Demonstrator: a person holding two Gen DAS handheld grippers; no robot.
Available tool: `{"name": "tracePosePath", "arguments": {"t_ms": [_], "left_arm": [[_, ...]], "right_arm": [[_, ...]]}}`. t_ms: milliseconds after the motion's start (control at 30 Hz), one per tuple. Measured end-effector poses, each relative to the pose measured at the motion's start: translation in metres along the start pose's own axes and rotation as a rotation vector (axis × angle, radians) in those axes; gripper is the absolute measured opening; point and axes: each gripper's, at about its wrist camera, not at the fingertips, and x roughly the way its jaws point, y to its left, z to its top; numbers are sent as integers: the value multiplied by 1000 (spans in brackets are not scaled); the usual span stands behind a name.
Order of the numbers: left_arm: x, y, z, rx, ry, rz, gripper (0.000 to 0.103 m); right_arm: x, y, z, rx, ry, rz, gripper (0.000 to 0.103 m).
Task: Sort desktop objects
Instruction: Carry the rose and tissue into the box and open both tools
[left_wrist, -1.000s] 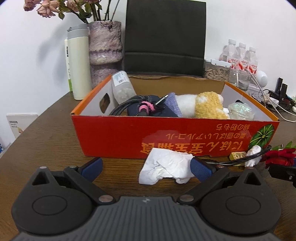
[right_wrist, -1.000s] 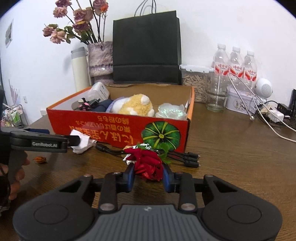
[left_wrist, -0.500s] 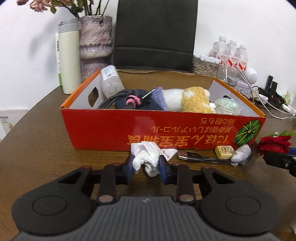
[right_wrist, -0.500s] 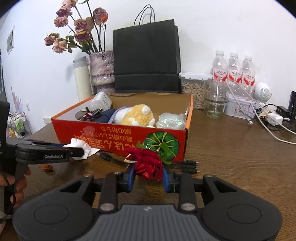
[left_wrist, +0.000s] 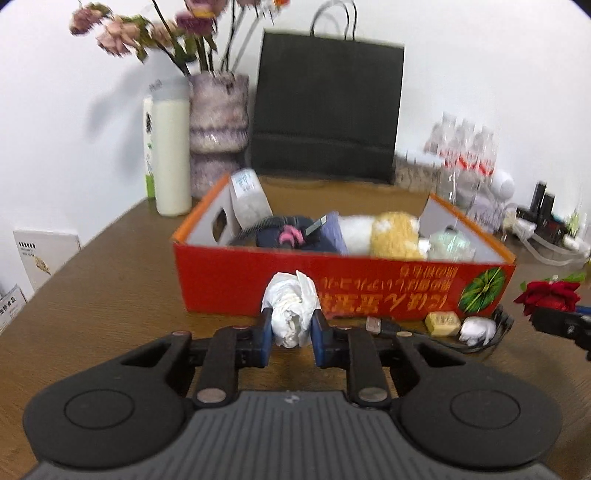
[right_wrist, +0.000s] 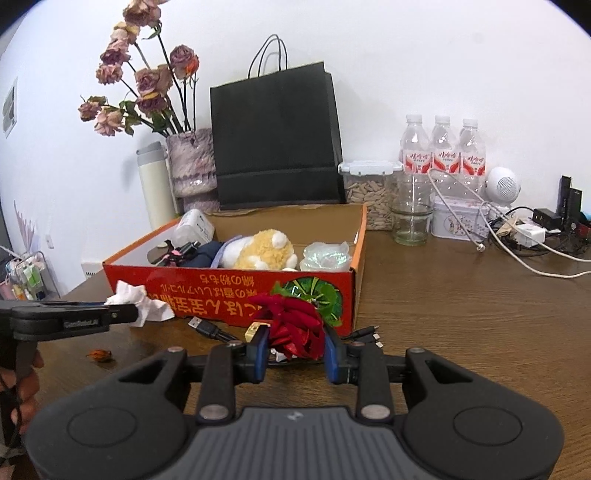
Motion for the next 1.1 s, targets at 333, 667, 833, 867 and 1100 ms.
{"name": "tracePosePath", "arguments": {"t_ms": [333, 667, 833, 867, 1100], "left_arm": [[-50, 5, 38, 28, -225, 1, 22], [-11, -5, 78, 53, -243, -60, 22], [22, -2, 86, 52, -209, -75, 22], [31, -1, 88, 52, -201, -78, 22], [88, -1, 96, 51, -116, -95, 22]], "right_arm": [[-14, 16, 25, -48, -100, -3, 28], [18, 29, 69, -83, -146, -23, 28], [46, 30, 85, -89, -146, -28, 28], [54, 31, 88, -92, -143, -28, 28], [113, 25, 97, -91, -91, -10, 28]]}}
